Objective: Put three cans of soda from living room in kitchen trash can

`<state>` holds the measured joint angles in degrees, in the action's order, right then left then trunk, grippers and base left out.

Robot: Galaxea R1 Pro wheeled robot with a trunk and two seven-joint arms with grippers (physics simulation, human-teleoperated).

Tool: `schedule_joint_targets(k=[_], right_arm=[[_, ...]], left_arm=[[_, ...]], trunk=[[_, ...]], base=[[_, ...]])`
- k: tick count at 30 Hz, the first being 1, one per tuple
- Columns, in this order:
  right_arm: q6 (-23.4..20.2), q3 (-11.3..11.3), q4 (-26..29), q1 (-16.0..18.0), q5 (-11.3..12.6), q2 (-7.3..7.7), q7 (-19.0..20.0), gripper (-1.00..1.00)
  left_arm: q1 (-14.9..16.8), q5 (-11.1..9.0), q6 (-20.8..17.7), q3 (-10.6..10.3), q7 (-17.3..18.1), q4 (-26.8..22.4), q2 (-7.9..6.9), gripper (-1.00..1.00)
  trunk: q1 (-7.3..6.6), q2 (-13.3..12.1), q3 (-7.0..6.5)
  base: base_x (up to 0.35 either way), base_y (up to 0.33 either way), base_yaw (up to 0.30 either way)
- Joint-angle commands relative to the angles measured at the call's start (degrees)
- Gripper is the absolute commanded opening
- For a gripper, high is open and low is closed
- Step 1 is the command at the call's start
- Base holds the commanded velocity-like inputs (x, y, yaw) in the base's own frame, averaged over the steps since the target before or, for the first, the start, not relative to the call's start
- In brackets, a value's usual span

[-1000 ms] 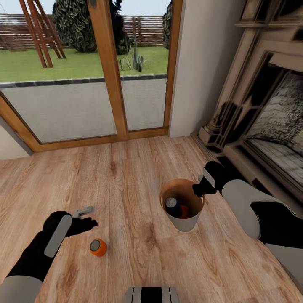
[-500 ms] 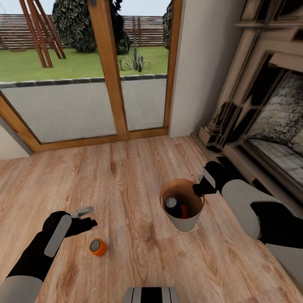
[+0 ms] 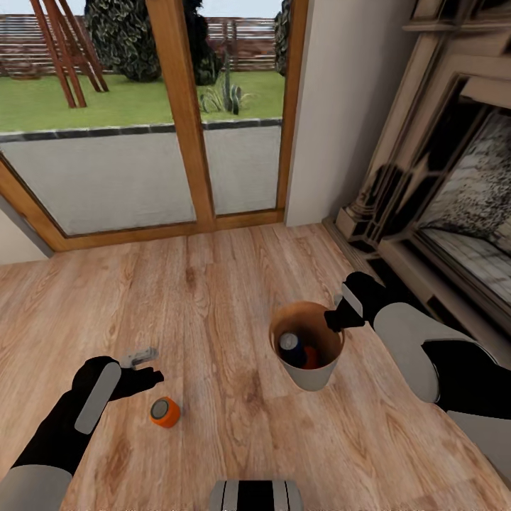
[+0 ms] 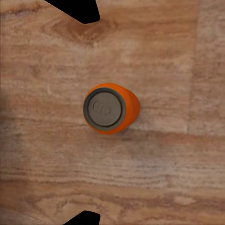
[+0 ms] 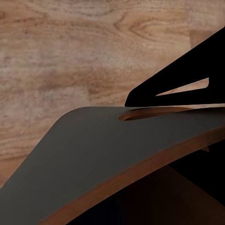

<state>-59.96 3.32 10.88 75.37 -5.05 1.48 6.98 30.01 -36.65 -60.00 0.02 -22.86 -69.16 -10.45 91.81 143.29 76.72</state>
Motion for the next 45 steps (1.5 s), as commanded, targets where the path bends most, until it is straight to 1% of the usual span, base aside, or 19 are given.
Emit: schedule_joint_targets(k=[1,6,25,45], right_arm=[[-0.04,-0.39,0.00,0.04,1.10,0.00,0.23,-1.00],[-0.04,-0.41,0.02,0.04,1.09,0.00,0.23,-1.00],[-0.04,-0.27,0.36,0.04,1.17,-0.07,0.23,-1.00],[-0.04,-0.31,-0.07,-0.13,1.18,-0.16,0.23,-1.00]], left_arm=[[0.01,0.00,0.00,0.00,0.00,0.00,0.00,1.00],[-0.02,-0.02,0.00,-0.02,0.08,-0.06,-0.01,1.00],[0.04,-0.05,0.00,0.04,0.43,0.22,-0.06,1.00],[0.05,-0.09,0.00,0.07,0.73,0.13,-0.02,1.00]], trunk=[[0.01,0.02,0.22],[0.14,0.09,1.33],[0.14,0.09,1.33],[0.66,0.36,5.76]], base=[[0.000,0.000,0.000],[0.000,0.000,0.000],[0.000,0.000,0.000],[0.000,0.000,0.000]])
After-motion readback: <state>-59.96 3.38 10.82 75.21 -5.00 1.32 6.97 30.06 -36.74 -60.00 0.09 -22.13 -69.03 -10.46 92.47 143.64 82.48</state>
